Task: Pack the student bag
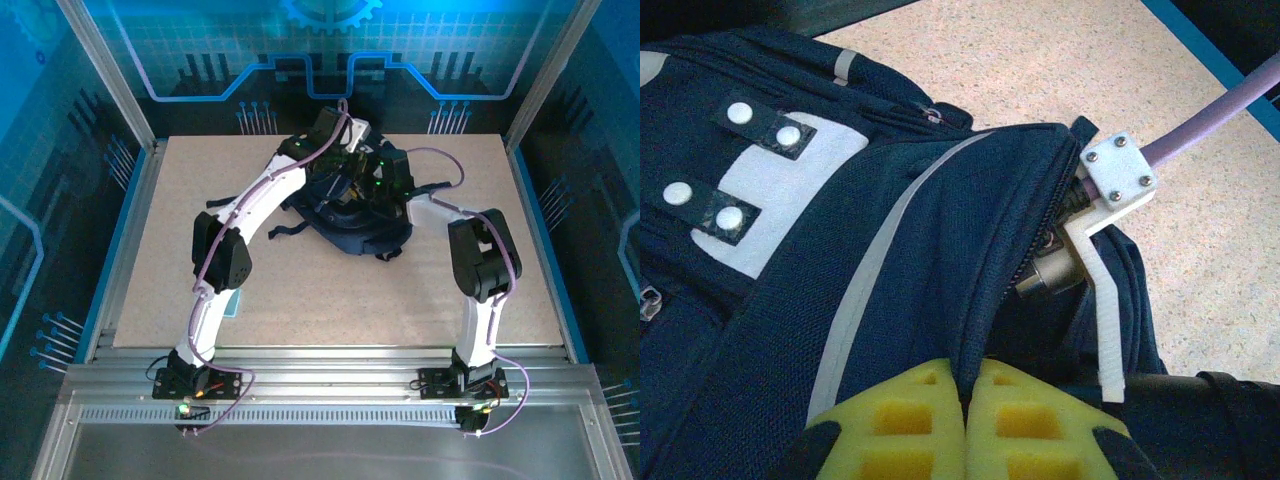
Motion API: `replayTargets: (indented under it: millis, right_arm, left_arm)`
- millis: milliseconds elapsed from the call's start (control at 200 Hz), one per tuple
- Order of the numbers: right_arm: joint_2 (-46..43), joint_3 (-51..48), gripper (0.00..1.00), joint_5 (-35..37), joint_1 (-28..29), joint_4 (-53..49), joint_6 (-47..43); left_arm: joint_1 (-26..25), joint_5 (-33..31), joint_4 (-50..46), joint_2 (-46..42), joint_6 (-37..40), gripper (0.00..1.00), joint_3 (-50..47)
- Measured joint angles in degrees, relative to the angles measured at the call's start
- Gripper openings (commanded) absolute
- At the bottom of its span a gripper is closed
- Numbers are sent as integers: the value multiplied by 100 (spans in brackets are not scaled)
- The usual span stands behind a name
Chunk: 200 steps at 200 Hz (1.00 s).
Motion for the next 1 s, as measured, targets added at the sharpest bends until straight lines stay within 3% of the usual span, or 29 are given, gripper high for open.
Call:
replayTargets:
  millis: [240,285,405,450,510,650,865,915,1001]
  right_arm:
    - [-916,-927,64,-507,-385,-407,-463]
    - [-1167,-1115,68,-660,-516,-501,-562]
    - [-1825,-1432,77,-870,-837,-986,-1036]
    - [-2063,-1502,80,-890,-916,-1226,-1268]
    - [-2380,-1604,82,-861,-999,-1523,-1567]
    - [-3008,-1764,86,-654,-1128,-2225,-2225]
    - [-3353,-1773,94,-354,-1220,-2767,-2892]
    - [-3346,-1799,100,-352,-1228,-2763,-2957]
    - [-3274,-1834,100,-374,-1228,-2750,-3014]
  left_arm:
    - [-101,2,133,-72,-42,0,-254]
    - [-98,2,177,-111,-87,8,-376]
    - [-83,-26,385,-313,-232,15,-813]
    - [-83,-44,483,-439,-302,22,-1034]
    - [-83,-83,566,-623,-396,45,-1311]
    - [-66,-271,586,-1187,-562,69,-1873]
    - [2,-883,428,-2535,-896,98,-3296]
    - [42,-1071,323,-2887,-1108,99,-3713]
    - [199,-1429,-42,-3375,-1528,99,-4304]
